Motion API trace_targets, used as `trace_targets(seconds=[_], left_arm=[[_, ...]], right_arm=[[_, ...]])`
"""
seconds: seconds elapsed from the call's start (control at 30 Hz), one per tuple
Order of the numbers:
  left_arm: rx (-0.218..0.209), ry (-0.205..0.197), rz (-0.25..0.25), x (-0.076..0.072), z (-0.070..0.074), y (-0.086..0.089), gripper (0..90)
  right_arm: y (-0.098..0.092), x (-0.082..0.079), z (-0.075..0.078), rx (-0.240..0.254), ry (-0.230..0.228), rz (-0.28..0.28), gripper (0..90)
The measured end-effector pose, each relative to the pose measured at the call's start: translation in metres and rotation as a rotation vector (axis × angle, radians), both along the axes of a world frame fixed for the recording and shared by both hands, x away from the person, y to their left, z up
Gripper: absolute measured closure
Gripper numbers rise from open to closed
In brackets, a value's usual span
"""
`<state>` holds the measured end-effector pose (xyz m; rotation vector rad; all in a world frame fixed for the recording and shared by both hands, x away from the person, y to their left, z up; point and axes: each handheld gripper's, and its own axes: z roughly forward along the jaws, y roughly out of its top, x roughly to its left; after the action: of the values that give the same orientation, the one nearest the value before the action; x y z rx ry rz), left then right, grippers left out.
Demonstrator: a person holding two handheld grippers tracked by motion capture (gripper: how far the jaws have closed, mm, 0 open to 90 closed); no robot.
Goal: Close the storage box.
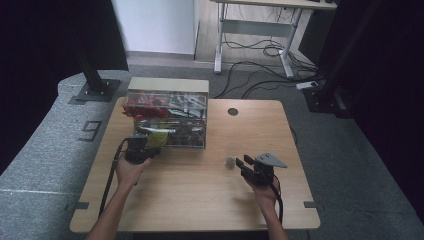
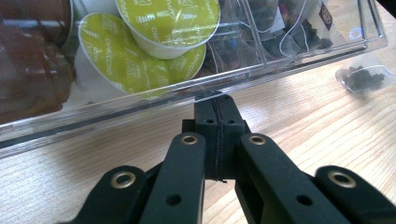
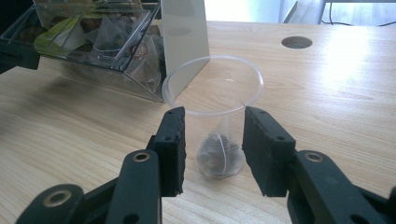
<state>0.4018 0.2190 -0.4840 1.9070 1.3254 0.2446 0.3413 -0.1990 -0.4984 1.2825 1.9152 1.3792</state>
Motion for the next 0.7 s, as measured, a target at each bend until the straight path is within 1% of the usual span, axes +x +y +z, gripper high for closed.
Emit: trace_targets(seconds=[0.13,0.2,0.3,0.57,0.7], left_arm=[[-0.005,0.007,-0.005,-0.0003,-0.0010,-0.0007,90.0],[0.001,0.013,-0.008,-0.0001,-0.0023,-0.0012,90.0],[-0.011,0.012,-0.007,0.0000,-0.0036,-0.0008,90.0],[-0.025,0.000,-0.028,-0.0048,-0.0003,-0.0021,89.1],[-0.027,-0.017,-0.034,-0.0083,0.0015,-0.0032,89.0]], right_arm=[[0.0005,-0.0003,-0.0006,-0.010,-0.001,-0.001,58.7],[0.0001,-0.0002,-0.0008,-0.008,-0.001,-0.002,58.7],[-0.0003,-0.0002,-0.0008,-0.008,0.000,-0.003,58.6],[-0.0011,-0.0008,-0.0003,-0.010,-0.001,0.000,58.3],[-0.0007,-0.0012,-0.0004,-0.008,-0.002,0.003,57.6]])
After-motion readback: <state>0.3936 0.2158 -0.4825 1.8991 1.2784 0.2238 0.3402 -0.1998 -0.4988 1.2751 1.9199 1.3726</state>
